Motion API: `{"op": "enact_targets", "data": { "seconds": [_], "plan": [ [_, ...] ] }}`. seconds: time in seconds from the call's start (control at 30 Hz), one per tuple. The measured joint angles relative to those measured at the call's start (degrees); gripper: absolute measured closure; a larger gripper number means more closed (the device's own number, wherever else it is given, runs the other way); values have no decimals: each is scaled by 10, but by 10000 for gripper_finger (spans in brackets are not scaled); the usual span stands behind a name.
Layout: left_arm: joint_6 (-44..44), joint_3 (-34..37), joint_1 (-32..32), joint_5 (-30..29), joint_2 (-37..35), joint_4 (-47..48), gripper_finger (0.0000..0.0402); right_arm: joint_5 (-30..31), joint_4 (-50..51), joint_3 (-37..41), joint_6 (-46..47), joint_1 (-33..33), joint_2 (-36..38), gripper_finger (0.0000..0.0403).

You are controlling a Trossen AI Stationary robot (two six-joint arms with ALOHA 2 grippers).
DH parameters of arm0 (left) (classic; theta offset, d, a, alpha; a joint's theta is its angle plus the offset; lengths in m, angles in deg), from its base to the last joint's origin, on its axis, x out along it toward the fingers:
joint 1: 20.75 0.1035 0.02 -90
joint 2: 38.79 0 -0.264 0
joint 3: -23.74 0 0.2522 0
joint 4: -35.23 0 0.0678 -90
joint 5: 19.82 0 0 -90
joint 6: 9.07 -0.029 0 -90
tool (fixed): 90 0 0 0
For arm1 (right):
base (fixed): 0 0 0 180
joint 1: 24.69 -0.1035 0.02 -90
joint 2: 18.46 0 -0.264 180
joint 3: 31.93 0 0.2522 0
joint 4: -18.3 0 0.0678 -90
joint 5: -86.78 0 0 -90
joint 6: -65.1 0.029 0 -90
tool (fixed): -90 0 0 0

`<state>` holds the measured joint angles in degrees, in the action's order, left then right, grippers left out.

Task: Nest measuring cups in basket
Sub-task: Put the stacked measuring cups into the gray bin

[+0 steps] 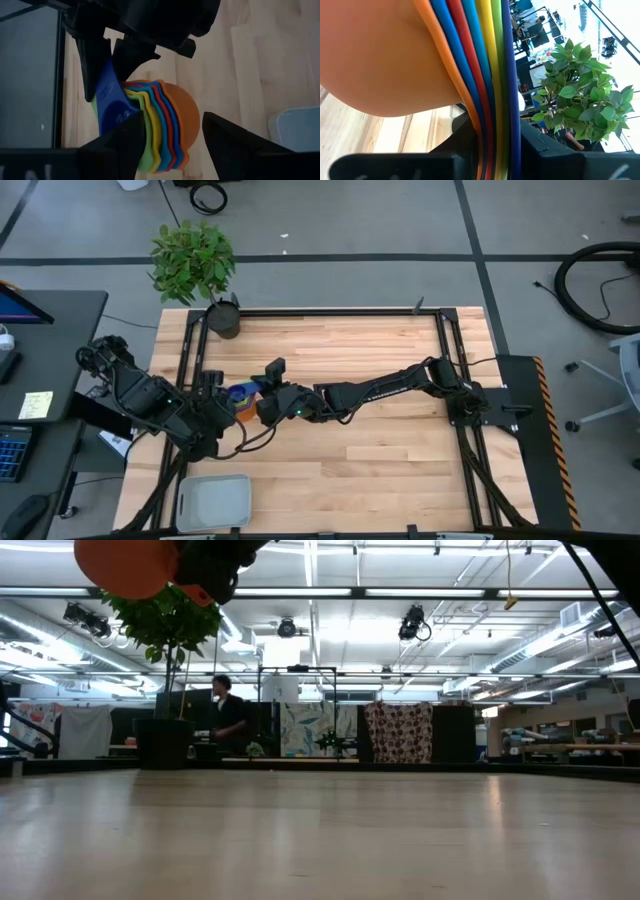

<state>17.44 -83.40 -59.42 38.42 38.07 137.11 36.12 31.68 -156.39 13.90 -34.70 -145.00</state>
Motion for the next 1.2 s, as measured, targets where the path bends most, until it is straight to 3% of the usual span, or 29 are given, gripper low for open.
{"op": "enact_targets", "data": {
  "seconds": [0.73,1.2],
  "plan": [
    [10,0,7,-21,30,18,197,0,0,0,-4,2,0,318],
    [13,0,7,-15,30,20,230,-13,1,0,0,8,0,318]
  ]
}}
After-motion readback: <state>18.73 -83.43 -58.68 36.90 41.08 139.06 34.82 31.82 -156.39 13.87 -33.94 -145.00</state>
